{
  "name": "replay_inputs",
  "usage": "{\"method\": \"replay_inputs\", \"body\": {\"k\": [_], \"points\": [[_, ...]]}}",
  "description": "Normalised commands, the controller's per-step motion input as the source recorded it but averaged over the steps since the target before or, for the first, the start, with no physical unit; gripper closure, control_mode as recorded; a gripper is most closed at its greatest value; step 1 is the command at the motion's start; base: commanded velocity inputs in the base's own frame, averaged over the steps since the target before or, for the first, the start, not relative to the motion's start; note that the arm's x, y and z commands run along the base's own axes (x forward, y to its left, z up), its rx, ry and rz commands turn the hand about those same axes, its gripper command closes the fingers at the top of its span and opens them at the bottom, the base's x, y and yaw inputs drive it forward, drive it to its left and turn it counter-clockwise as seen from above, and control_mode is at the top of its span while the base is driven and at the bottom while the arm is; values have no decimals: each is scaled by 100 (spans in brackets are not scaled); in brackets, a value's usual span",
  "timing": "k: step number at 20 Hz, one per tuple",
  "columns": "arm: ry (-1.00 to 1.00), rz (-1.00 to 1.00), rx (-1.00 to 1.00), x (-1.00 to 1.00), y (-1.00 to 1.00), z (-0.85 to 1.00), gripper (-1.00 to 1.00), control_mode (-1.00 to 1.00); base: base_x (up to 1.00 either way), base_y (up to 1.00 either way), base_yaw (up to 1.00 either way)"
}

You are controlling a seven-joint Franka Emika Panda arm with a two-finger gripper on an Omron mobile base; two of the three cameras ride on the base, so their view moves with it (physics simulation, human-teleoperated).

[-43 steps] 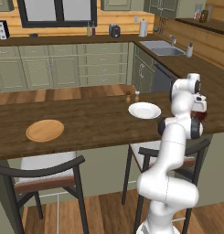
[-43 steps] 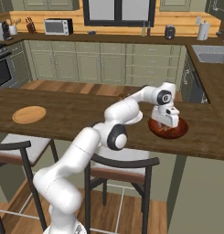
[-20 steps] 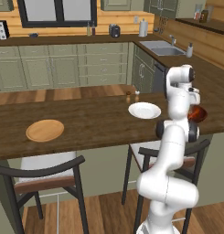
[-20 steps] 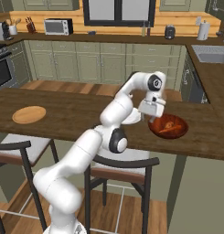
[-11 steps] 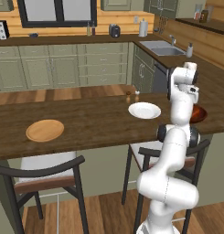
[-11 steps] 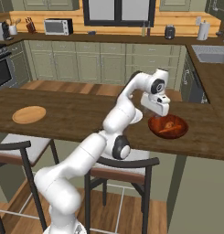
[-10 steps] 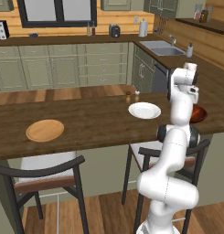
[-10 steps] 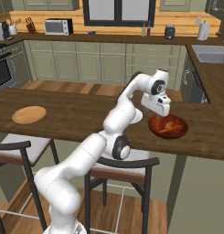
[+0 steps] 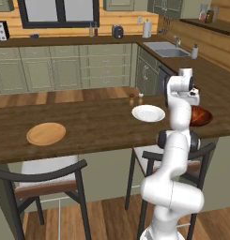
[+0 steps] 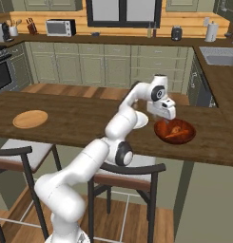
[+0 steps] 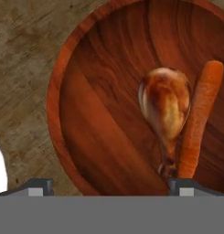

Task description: Pick the chicken drumstick and carrot from their plates and place them in the bowl. Then put the bowl in the fridge.

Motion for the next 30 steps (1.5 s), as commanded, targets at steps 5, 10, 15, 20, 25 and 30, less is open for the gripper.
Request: {"method": "replay_inputs", "body": {"k": [5,10,15,20,25,30], "points": [[14,3,-10,-6,13,-29,-100,-100,0,0,0],[6,1,-1,81,-29,-16,-100,-100,0,0,0],[28,-7,6,86,-39,27,-100,-100,0,0,0],[32,-9,3,43,-4,18,-100,-100,0,0,0],[13,0,0,-15,0,0,-100,-100,0,0,0],[0,0,0,-32,0,0,100,-100,0,0,0]]}}
